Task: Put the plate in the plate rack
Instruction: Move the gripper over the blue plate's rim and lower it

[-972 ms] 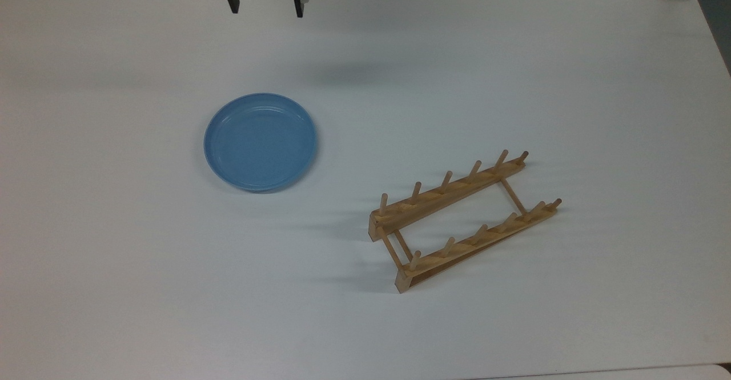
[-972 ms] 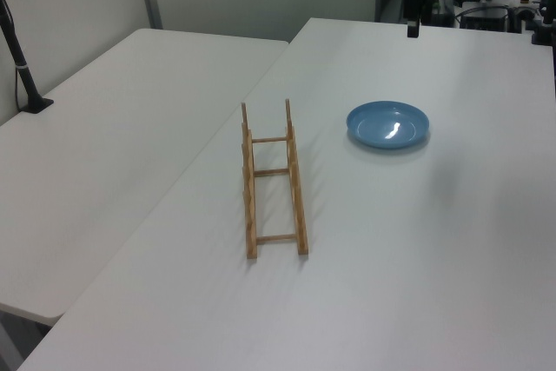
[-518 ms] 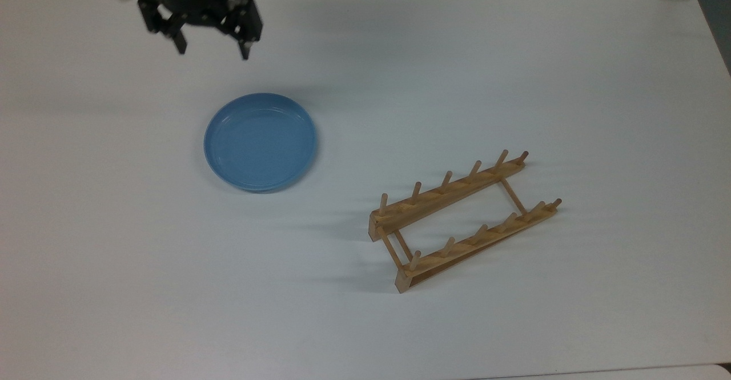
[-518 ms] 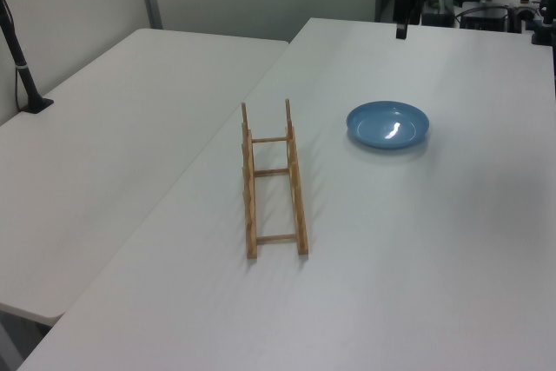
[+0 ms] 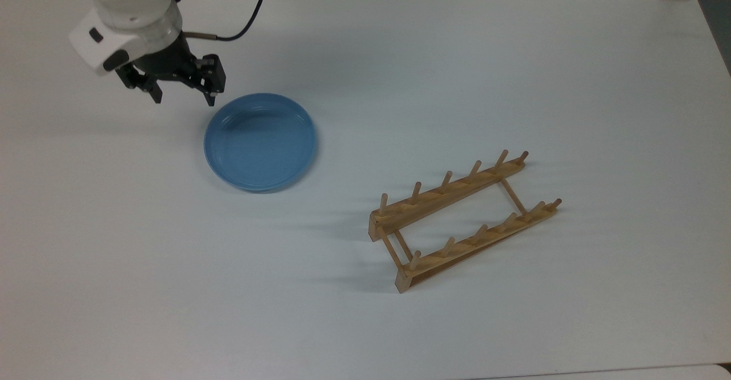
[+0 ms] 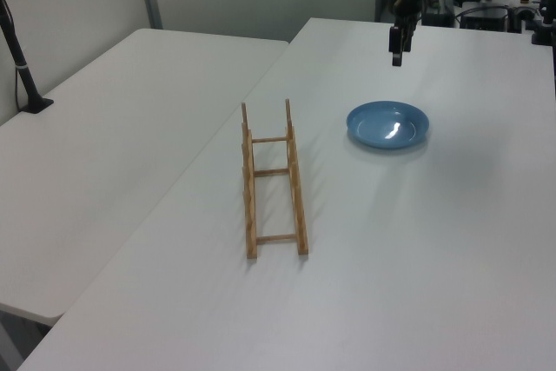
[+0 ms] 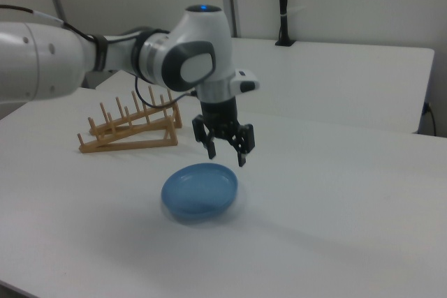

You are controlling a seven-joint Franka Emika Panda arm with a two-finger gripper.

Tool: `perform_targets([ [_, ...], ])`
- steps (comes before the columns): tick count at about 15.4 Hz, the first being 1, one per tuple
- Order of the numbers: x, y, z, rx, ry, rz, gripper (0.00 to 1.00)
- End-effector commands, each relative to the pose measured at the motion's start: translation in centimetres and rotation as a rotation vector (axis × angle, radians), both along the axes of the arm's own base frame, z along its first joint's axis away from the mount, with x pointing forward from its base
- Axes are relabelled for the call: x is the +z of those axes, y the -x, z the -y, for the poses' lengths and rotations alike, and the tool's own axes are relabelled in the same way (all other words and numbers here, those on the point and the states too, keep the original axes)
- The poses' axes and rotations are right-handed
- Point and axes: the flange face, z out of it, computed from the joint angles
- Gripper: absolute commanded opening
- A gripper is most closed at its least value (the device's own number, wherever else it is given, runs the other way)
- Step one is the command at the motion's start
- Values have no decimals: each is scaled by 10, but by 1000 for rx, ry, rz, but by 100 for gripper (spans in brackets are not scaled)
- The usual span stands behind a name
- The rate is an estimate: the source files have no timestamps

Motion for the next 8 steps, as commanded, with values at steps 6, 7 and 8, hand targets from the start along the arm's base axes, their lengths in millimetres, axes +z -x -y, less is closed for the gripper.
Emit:
perform_targets([
  [6, -86, -17, 7, 73, 2, -68, 70],
  [7, -89, -17, 6, 75, 2, -71, 69],
  [8, -95, -19, 7, 76, 5, -72, 69],
])
